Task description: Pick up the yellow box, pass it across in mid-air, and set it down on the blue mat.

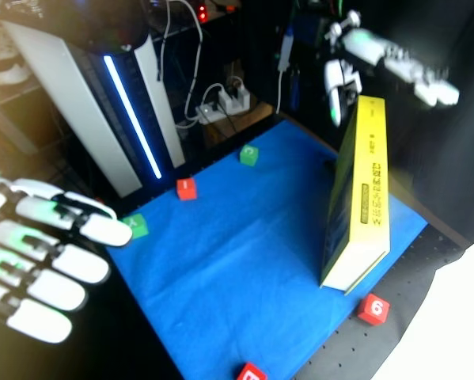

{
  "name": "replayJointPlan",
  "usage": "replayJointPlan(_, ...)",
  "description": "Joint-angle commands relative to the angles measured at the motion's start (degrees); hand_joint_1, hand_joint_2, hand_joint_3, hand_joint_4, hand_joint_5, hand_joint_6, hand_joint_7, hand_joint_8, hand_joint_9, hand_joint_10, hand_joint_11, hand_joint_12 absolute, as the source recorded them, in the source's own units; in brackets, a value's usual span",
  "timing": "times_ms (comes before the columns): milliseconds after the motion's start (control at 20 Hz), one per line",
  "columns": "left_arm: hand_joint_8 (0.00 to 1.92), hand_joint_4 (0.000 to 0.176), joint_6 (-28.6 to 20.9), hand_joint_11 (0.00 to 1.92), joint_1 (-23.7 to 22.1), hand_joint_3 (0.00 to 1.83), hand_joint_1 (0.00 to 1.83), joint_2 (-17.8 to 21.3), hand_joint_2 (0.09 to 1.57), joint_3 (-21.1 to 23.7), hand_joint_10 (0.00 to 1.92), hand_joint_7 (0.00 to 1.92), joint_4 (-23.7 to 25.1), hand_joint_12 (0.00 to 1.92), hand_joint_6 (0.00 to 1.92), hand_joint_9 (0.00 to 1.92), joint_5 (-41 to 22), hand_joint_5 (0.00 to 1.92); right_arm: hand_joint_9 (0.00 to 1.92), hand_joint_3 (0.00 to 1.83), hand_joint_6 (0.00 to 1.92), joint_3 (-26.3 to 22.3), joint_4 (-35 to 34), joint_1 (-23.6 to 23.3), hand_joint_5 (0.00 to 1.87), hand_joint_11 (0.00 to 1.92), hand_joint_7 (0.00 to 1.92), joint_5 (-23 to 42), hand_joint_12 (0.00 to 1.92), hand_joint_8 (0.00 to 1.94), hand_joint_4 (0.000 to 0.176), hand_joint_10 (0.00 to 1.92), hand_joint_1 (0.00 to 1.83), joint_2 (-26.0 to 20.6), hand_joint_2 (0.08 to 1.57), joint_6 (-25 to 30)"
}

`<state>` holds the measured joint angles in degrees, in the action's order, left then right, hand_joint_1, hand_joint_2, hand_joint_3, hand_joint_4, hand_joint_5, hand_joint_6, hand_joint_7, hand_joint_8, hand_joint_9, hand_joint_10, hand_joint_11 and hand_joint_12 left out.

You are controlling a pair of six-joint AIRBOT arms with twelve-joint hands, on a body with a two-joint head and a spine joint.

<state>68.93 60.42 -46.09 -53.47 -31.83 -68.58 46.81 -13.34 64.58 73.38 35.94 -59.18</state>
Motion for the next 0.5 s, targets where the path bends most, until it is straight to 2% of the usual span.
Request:
replayJointPlan(0, 0.0, 0.113, -0.7, 0.01, -0.8, 0.0, 0.7, -0.4, 1.03, -0.5, 0.0, 0.0, 1.0, 0.0, 0.0, 0.0, -4.9, 0.0, 0.0, 0.0, 0.0, 0.4, -0.5, -0.3, 0.0, 0.0, 0.0, 6.9, 0.21, 0.0, 0.055, 0.0, 0.5, 0.1, 1.21, -0.1)
replayJointPlan(100, 0.0, 0.106, -0.9, 0.0, -1.6, 0.0, 0.69, -1.3, 1.03, -1.5, 0.0, 0.0, 0.7, 0.0, 0.0, 0.0, -3.2, 0.0, 0.0, 0.0, 0.0, 0.4, -0.5, -0.3, 0.0, 0.0, 0.0, 6.9, 0.1, 0.0, 0.05, 0.0, 0.5, 0.1, 1.21, -0.1)
replayJointPlan(150, 0.0, 0.093, -1.2, 0.0, -2.0, 0.0, 0.74, -1.7, 1.05, -2.0, 0.0, 0.0, 0.7, 0.0, 0.0, 0.0, -2.2, 0.0, 0.0, 0.0, 0.0, 0.4, -0.5, -0.3, 0.0, 0.0, 0.0, 6.9, 0.24, 0.0, 0.063, 0.0, 0.51, 0.1, 1.21, -0.1)
replayJointPlan(200, 0.02, 0.068, -1.3, 0.0, -2.5, 0.0, 0.77, -2.1, 1.07, -2.5, 0.0, 0.05, 0.7, 0.25, 0.0, 0.04, -1.2, 0.09, 0.0, 0.0, 0.0, 0.4, -0.5, -0.3, 0.0, 0.0, 0.0, 6.9, 0.24, 0.0, 0.061, 0.0, 0.51, 0.1, 1.21, -0.1)
replayJointPlan(250, 0.01, 0.024, -1.3, 0.0, -2.8, 0.0, 0.83, -2.4, 1.08, -2.8, 0.05, 0.25, 0.7, 0.81, 0.01, 0.21, -0.3, 0.26, 0.0, 0.0, 0.0, 0.4, -0.5, -0.3, 0.0, 0.0, 0.0, 6.9, 0.21, 0.0, 0.06, 0.0, 0.51, 0.1, 1.21, -0.1)
replayJointPlan(300, 0.08, 0.0, -1.3, 0.17, -2.9, 0.0, 0.92, -2.7, 1.1, -3.0, 0.3, 0.65, 0.7, 1.38, 0.1, 0.57, 0.2, 0.65, 0.0, 0.0, 0.0, 0.4, -0.5, -0.3, 0.0, 0.0, 0.0, 6.9, 0.14, 0.0, 0.063, 0.0, 0.54, 0.2, 1.22, -0.1)
replayJointPlan(350, 0.19, 0.0, -1.3, 0.45, -2.9, 0.0, 1.01, -2.7, 1.16, -3.1, 0.64, 0.93, 0.7, 1.65, 0.93, 0.8, 0.5, 0.83, 0.0, 0.0, 0.0, 0.4, -0.5, -0.3, 0.0, 0.0, 0.0, 6.9, 0.08, 0.0, 0.065, 0.0, 0.53, 0.2, 1.22, -0.1)
replayJointPlan(400, 0.84, 0.0, -1.3, 1.02, -2.9, 0.0, 1.1, -2.9, 1.15, -3.2, 1.29, 1.16, 0.5, 1.83, 1.07, 1.18, 1.1, 0.89, 0.0, 0.0, 0.0, 0.4, -0.5, -0.3, 0.0, 0.0, 0.0, 6.9, 0.07, 0.0, 0.063, 0.0, 0.54, 0.3, 1.22, -0.1)
replayJointPlan(450, 1.11, 0.0, -1.3, 1.22, -2.9, 0.0, 1.12, -3.0, 1.15, -3.4, 1.47, 1.23, 0.4, 1.84, 1.09, 1.31, 1.5, 0.92, 0.0, 0.0, 0.0, 0.4, -0.5, -0.3, 0.0, 0.0, 0.0, 6.9, 0.07, 0.0, 0.064, 0.0, 0.54, 0.3, 1.22, -0.1)
